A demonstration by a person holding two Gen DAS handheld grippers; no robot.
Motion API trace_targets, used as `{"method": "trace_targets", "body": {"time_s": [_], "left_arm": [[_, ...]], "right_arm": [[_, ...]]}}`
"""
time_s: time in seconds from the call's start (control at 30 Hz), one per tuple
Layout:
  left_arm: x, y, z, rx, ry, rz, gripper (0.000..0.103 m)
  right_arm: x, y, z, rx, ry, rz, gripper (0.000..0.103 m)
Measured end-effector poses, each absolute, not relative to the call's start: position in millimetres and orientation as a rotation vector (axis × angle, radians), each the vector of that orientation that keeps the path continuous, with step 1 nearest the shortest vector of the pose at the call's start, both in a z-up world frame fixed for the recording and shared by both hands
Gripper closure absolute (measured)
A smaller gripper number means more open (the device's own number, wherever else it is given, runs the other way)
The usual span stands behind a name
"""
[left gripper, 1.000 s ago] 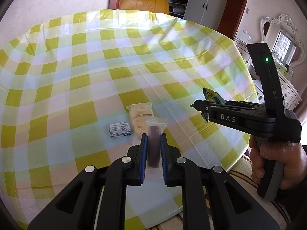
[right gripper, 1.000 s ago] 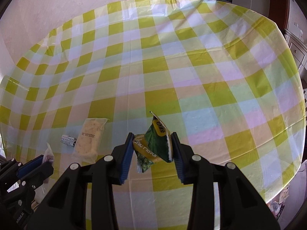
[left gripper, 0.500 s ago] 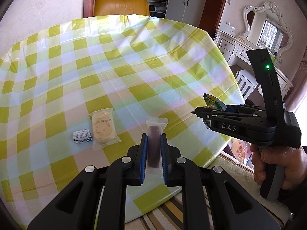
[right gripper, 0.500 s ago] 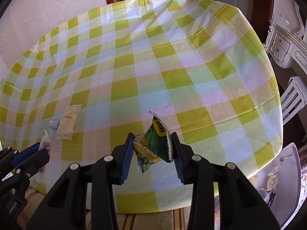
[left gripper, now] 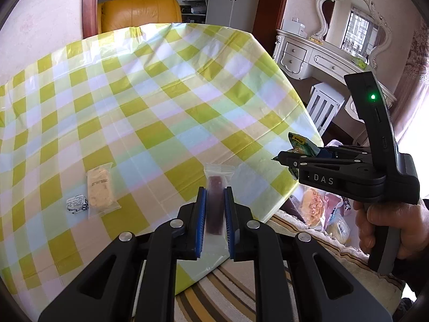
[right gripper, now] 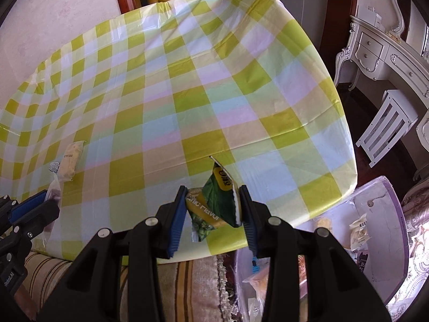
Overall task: Organize snacks
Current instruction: 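Carry the dark bar and green packet over the white box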
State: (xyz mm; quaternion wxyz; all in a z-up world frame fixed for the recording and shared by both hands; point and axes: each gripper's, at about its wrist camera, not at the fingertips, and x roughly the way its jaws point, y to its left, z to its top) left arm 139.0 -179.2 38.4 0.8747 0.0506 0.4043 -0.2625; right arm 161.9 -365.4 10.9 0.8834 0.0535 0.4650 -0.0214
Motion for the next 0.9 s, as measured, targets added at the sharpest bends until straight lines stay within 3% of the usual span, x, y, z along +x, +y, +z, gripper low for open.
{"method": "trace_targets", "body": {"time_s": [0.9], "left_arm": [[104,-329,31,0.349,0.868,-0.798,0.090]], "right_arm": [[100,-492,-19,0.210,1.011,-0.263,0.064]]}}
